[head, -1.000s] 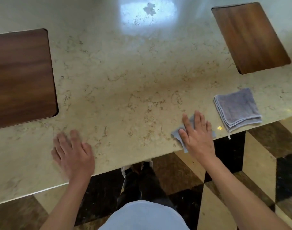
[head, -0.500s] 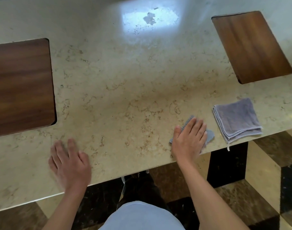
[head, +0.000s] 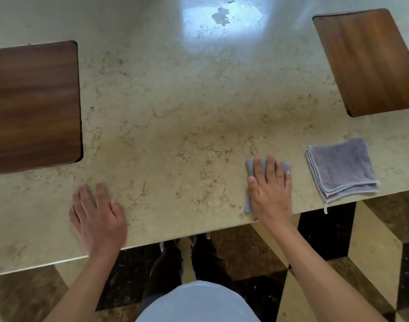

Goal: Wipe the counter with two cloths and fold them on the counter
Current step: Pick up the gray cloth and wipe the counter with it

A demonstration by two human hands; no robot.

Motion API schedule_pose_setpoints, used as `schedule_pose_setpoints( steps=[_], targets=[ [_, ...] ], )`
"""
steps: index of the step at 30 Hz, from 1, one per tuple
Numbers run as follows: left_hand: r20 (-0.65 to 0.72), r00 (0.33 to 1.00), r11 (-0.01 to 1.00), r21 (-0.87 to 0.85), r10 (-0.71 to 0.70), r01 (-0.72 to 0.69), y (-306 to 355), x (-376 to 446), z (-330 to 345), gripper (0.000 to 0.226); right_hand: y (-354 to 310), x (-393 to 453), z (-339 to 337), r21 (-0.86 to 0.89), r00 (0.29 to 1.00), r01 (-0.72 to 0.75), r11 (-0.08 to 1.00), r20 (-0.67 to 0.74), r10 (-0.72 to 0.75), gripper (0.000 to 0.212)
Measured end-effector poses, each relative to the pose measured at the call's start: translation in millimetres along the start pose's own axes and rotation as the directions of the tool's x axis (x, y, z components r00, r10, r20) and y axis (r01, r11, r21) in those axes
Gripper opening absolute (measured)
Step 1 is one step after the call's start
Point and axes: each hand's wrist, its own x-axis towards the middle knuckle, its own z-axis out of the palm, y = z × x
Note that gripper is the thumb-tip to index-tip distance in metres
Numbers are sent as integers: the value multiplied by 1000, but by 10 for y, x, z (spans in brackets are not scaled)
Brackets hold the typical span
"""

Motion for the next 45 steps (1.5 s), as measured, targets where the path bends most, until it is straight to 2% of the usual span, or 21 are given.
schedule_pose_setpoints(
  steps=[2, 4, 8, 11, 15, 17, 19, 21, 24, 27, 29, 31, 33, 34, 36, 39, 40, 42, 43, 44, 45],
  targets=[
    [3, 1000, 1000, 2, -8, 8, -9, -2, 6, 59, -205, 108, 5, 3, 992, -115, 993, -42, 115, 60],
    [10, 1000, 1000, 11, -3, 3, -1, -2, -8, 59, -467, 165, 16, -20, 990, -132, 991, -58, 130, 63],
    [45, 999, 1000, -18, 5, -4, -17, -1, -49, 58, -945, -64, 98, -56, 982, 187, 981, -6, -187, 61],
    [63, 997, 997, -56, 54, -50, -128, 57, -110, 54, -705, -239, 94, -120, 941, 338, 934, 31, -336, 58],
    [43, 992, 991, -50, 123, -121, -484, 220, -215, 51, -213, 29, -41, -49, 999, 42, 998, 30, -41, 59],
    [52, 988, 989, -39, 145, -143, -600, 253, -238, 53, -246, 153, -63, 15, 994, -106, 994, 4, 105, 62],
    [61, 986, 988, -36, 155, -153, -624, 257, -227, 55, -530, 172, -29, 13, 987, -154, 988, -55, 154, 64],
    [63, 987, 989, -36, 148, -146, -606, 257, -215, 56, -971, 89, 54, -29, 994, -56, 998, -98, 53, 64],
    [51, 986, 987, -31, 159, -158, -617, 265, -214, 55, -1635, -255, 303, -66, 964, 256, 965, -52, -259, 62],
    [62, 982, 984, -37, 177, -175, -663, 274, -218, 55, -1439, -473, 327, -96, 876, 480, 872, 7, -481, 59],
    [49, 979, 980, -43, 198, -196, -748, 303, -227, 54, -880, -379, 204, -173, 915, 385, 906, -54, -399, 58],
    [11, 983, 981, -52, 186, -185, -884, 335, -246, 52, -372, -237, 26, -115, 994, 55, 992, -86, -66, 59],
    [-6, 990, 988, -52, 143, -143, -985, 370, -256, 52, -253, -141, -69, 21, 959, -259, 966, -111, 260, 64],
    [0, 992, 991, -42, 128, -128, -998, 380, -250, 53, -424, -122, -65, 58, 940, -311, 949, -128, 316, 64],
    [17, 993, 993, -24, 115, -114, -975, 385, -232, 54, -1026, -175, 63, 37, 960, -219, 975, -173, 222, 63],
    [28, 993, 993, -18, 113, -113, -971, 377, -213, 56, -2222, -455, 384, 22, 981, 146, 989, -129, -142, 63],
    [26, 993, 993, -17, 114, -114, -982, 381, -209, 56, -2589, -618, 488, 3, 946, 314, 949, -85, -312, 63],
    [16, 992, 992, -7, 127, -127, -1010, 385, -211, 54, -2990, -867, 568, 7, 787, 617, 787, 14, -617, 61],
    [14, 990, 990, -3, 139, -139, -1011, 385, -211, 53, -2978, -840, 563, 3, 714, 700, 714, 41, -699, 59],
    [13, 989, 989, -3, 147, -147, -1013, 389, -214, 53, -2890, -686, 507, -14, 692, 721, 693, 58, -720, 57],
    [14, 988, 988, -5, 152, -152, -1020, 396, -218, 52, -2762, -448, 428, -38, 723, 690, 723, 66, -687, 57]
  ],
)
